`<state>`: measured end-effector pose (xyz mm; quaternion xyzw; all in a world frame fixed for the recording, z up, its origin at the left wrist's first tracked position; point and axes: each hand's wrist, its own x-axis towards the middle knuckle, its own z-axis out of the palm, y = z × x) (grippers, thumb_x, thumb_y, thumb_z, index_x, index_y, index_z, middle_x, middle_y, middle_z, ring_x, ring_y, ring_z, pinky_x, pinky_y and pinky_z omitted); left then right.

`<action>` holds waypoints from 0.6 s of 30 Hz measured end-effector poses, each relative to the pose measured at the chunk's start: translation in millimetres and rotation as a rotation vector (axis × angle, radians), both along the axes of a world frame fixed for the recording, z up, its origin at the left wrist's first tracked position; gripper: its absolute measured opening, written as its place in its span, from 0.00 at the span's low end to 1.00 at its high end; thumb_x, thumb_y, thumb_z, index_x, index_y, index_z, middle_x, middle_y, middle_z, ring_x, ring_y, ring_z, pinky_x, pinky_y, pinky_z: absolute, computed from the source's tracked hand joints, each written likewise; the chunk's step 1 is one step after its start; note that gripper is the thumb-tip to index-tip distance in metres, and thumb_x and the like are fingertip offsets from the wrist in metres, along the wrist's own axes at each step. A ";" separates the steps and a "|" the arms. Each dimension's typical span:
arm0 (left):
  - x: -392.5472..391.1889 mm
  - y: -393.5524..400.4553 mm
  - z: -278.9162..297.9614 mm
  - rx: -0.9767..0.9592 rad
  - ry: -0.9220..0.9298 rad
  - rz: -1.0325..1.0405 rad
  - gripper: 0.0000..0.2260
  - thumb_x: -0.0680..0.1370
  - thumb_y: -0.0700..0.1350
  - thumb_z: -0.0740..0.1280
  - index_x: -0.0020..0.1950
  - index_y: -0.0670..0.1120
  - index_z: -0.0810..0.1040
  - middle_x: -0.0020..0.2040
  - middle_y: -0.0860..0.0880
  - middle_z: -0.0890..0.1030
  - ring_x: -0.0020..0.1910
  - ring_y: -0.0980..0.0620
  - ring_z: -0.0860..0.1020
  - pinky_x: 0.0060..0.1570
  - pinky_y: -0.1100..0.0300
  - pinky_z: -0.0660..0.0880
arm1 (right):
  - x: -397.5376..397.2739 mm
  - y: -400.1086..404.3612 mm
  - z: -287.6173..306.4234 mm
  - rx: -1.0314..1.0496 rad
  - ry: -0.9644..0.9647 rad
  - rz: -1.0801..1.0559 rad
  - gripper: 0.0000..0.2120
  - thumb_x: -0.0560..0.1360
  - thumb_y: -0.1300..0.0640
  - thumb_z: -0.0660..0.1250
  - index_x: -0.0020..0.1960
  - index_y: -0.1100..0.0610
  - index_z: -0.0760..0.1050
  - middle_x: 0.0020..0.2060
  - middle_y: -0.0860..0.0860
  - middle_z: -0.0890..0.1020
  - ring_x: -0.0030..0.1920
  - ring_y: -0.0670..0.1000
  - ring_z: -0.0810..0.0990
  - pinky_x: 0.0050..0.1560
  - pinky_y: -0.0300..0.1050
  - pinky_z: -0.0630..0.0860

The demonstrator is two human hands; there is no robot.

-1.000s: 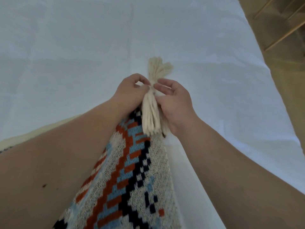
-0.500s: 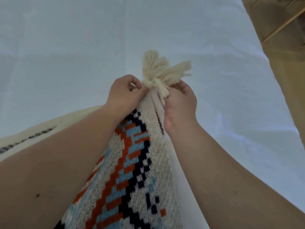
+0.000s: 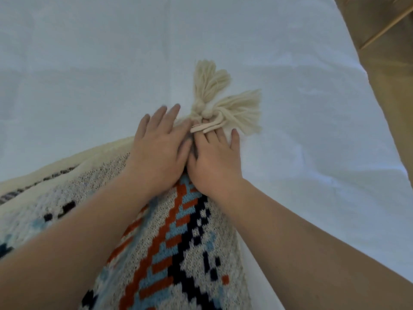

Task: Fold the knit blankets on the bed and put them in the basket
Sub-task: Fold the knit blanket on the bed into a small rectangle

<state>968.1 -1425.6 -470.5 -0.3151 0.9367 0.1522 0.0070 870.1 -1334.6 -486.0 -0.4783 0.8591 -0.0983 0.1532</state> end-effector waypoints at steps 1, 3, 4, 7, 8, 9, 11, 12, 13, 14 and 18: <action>14.9 11.2 -1.7 -0.030 -0.070 -0.045 0.27 0.83 0.57 0.44 0.80 0.51 0.58 0.82 0.46 0.55 0.81 0.44 0.50 0.78 0.46 0.45 | -0.9 1.0 -1.4 0.042 0.017 0.033 0.30 0.82 0.46 0.49 0.81 0.52 0.46 0.80 0.51 0.52 0.80 0.53 0.45 0.76 0.60 0.36; 44.7 31.6 -6.6 -0.030 -0.153 -0.112 0.28 0.83 0.59 0.38 0.81 0.50 0.51 0.82 0.47 0.49 0.81 0.47 0.44 0.78 0.47 0.39 | -2.2 -1.2 -3.3 0.087 0.043 0.053 0.29 0.83 0.46 0.47 0.81 0.52 0.44 0.81 0.52 0.49 0.80 0.54 0.44 0.75 0.60 0.35; 57.2 39.7 -9.6 -0.035 -0.173 -0.141 0.28 0.83 0.60 0.38 0.81 0.49 0.52 0.82 0.47 0.51 0.81 0.47 0.45 0.77 0.47 0.41 | -3.2 -3.8 -4.3 0.099 0.052 0.055 0.29 0.83 0.47 0.47 0.81 0.52 0.44 0.81 0.52 0.49 0.80 0.54 0.44 0.75 0.61 0.35; 73.0 48.8 -13.4 -0.042 -0.229 -0.172 0.30 0.83 0.62 0.40 0.81 0.48 0.53 0.81 0.46 0.54 0.81 0.46 0.49 0.77 0.45 0.46 | -7.7 -14.9 -5.8 0.098 0.076 0.070 0.29 0.83 0.48 0.47 0.81 0.53 0.44 0.80 0.53 0.51 0.80 0.54 0.45 0.76 0.61 0.36; 71.6 47.7 -12.9 -0.041 -0.237 -0.158 0.31 0.82 0.63 0.39 0.81 0.49 0.50 0.81 0.46 0.51 0.81 0.46 0.47 0.77 0.45 0.44 | -9.6 -18.1 -4.9 0.083 0.084 0.086 0.29 0.83 0.48 0.48 0.81 0.53 0.45 0.80 0.53 0.53 0.80 0.54 0.47 0.76 0.60 0.38; 69.3 44.9 -12.5 -0.051 -0.237 -0.131 0.31 0.81 0.65 0.38 0.81 0.51 0.45 0.81 0.47 0.47 0.81 0.47 0.43 0.78 0.46 0.40 | -11.0 -21.2 -3.6 0.051 0.082 0.107 0.29 0.82 0.49 0.50 0.81 0.54 0.48 0.80 0.53 0.55 0.79 0.54 0.49 0.77 0.59 0.42; 65.9 35.2 -13.8 -0.095 -0.234 -0.057 0.32 0.79 0.67 0.37 0.79 0.54 0.36 0.80 0.46 0.38 0.79 0.47 0.37 0.77 0.47 0.35 | -11.4 -25.4 1.0 -0.065 0.036 0.134 0.28 0.81 0.53 0.56 0.80 0.56 0.55 0.78 0.54 0.61 0.77 0.55 0.58 0.75 0.56 0.55; 65.3 29.3 -13.4 -0.111 -0.241 -0.024 0.33 0.78 0.68 0.36 0.79 0.55 0.34 0.80 0.46 0.36 0.79 0.47 0.35 0.77 0.47 0.34 | -10.8 -26.3 4.1 -0.138 0.000 0.121 0.29 0.80 0.56 0.58 0.79 0.57 0.56 0.77 0.54 0.63 0.75 0.55 0.63 0.73 0.54 0.61; 65.9 23.7 -12.1 -0.123 -0.254 0.003 0.33 0.78 0.69 0.36 0.79 0.55 0.34 0.80 0.45 0.37 0.79 0.46 0.35 0.77 0.46 0.34 | -10.8 -26.7 7.1 -0.214 -0.025 0.095 0.30 0.80 0.58 0.59 0.80 0.58 0.55 0.77 0.55 0.61 0.74 0.56 0.65 0.70 0.53 0.65; 67.7 19.0 -10.6 -0.136 -0.266 0.028 0.33 0.78 0.69 0.35 0.79 0.56 0.33 0.81 0.43 0.38 0.80 0.45 0.36 0.77 0.46 0.33 | -11.4 -27.3 10.1 -0.278 -0.013 0.071 0.30 0.80 0.59 0.59 0.80 0.58 0.53 0.79 0.55 0.58 0.74 0.57 0.64 0.69 0.53 0.65; 68.6 3.7 -4.4 -0.134 -0.227 0.114 0.31 0.82 0.64 0.43 0.81 0.54 0.40 0.81 0.42 0.54 0.80 0.42 0.50 0.77 0.43 0.46 | -18.4 -35.3 14.7 -0.225 0.138 0.023 0.30 0.83 0.53 0.56 0.81 0.56 0.48 0.80 0.52 0.52 0.79 0.55 0.51 0.74 0.56 0.57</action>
